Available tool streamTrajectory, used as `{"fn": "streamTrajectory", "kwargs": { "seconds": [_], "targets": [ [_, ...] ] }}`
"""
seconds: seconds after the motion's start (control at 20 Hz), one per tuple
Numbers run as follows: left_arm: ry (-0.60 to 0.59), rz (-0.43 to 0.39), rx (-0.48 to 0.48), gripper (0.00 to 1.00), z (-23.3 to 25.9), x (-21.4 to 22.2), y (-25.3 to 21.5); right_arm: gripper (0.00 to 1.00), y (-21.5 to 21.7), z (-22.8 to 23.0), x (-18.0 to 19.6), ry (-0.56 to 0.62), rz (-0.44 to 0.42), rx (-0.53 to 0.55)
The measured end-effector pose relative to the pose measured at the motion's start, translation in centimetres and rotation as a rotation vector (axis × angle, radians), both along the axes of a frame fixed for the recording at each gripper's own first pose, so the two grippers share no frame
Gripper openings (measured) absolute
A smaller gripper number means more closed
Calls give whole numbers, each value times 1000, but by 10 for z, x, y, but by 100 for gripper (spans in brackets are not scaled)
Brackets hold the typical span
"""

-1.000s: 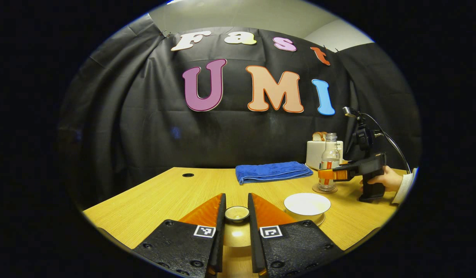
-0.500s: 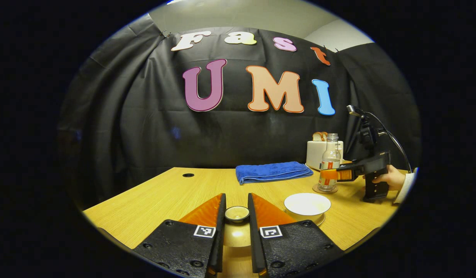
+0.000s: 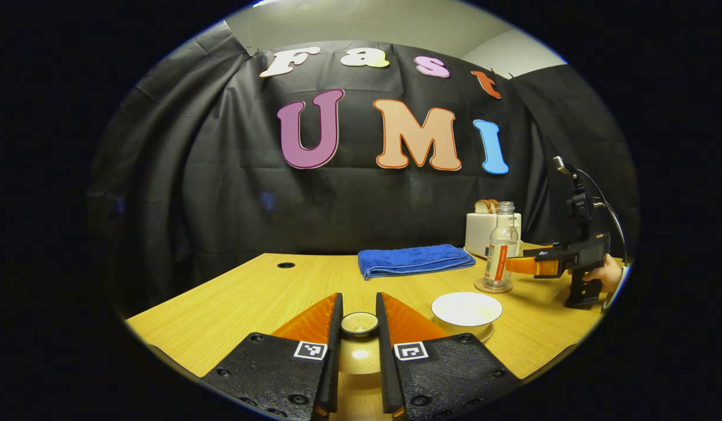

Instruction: Open the teacup lid with one hand, grasp the water bottle and pour water into the teacup with the other hand; after pouring, place the water bottle on the coaster and then close the teacup lid.

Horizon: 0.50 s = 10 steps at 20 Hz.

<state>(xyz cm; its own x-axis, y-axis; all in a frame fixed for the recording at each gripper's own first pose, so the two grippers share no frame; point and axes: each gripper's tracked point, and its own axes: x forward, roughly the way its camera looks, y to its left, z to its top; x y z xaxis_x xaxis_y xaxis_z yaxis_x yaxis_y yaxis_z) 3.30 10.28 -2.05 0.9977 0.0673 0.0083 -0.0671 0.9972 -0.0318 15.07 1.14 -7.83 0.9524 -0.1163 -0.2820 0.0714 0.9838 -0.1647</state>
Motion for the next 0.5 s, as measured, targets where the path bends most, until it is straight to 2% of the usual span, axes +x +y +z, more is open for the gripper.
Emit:
{"fn": "streamTrajectory", "kwargs": {
  "seconds": [0.25, 0.3, 0.4, 0.45, 0.5],
  "targets": [
    [-1, 0, 0, 27, 0, 0, 0, 95, 1, 8, -20, -32, -5, 73],
    [-1, -1, 1, 27, 0, 0, 0, 92, 0, 11, -23, -41, -6, 68],
    [1, -7, 0, 27, -2, 1, -3, 92, -4, 15, -31, -61, -5, 31],
    [2, -12, -1, 27, -1, 0, -4, 95, -2, 18, -35, -75, 2, 24],
    [0, -16, 0, 27, -1, 1, -6, 92, -1, 20, -39, -88, 5, 24]
  ]
}}
